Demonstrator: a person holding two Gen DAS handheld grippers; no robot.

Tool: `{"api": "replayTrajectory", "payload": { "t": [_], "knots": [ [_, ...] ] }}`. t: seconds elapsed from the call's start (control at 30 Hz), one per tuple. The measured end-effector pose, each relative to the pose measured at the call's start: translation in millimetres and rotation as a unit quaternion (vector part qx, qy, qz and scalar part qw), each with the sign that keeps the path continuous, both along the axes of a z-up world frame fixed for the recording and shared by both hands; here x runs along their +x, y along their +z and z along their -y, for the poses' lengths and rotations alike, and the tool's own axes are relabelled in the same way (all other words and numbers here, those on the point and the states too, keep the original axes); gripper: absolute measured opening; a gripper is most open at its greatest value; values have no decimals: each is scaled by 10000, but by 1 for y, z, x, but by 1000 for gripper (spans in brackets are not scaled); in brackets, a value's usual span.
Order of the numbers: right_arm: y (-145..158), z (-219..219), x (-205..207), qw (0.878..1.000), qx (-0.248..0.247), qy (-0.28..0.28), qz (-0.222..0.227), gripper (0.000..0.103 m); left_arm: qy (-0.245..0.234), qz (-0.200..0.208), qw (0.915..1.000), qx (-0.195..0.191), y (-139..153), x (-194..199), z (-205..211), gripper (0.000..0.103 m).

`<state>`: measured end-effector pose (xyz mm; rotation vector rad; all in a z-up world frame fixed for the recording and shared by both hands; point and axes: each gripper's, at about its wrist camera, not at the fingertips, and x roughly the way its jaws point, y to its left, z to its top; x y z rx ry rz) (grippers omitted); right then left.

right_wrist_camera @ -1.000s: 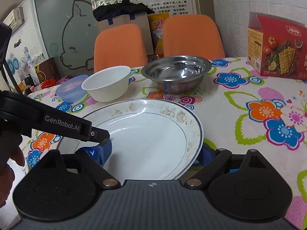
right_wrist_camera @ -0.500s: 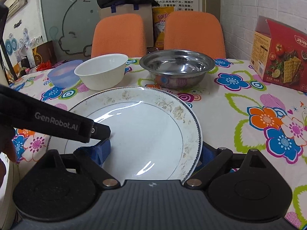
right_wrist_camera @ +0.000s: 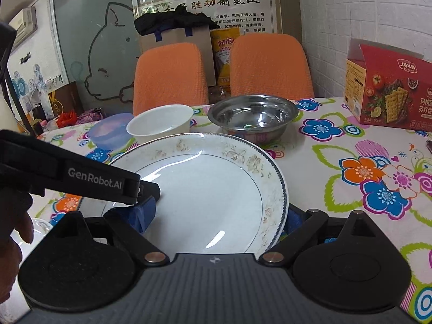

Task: Organize plates and bowls
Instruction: 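Lift the gold-rimmed plate with the left tool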

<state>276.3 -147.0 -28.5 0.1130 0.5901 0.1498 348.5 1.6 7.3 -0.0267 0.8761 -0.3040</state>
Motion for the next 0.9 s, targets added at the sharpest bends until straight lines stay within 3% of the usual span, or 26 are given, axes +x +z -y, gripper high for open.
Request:
{"api": "replayTrajectory", "payload": {
  "t": [0.2,0.53,0.63,0.9],
  "knots": [
    [18,-34,-28,9995,-75,253,171,82,395,27,9991,-145,14,-41,-51,46],
    [13,-117,-73,9944,103,1040,187,82,1169,165,9928,183,6,-114,-140,46],
    [4,-136,-84,9922,95,1245,65,82,1273,90,9916,212,-5,-127,-154,46],
    [-12,-148,-94,9910,-94,1336,-11,82,1298,-43,9914,-139,-27,-133,-166,46]
  ]
}}
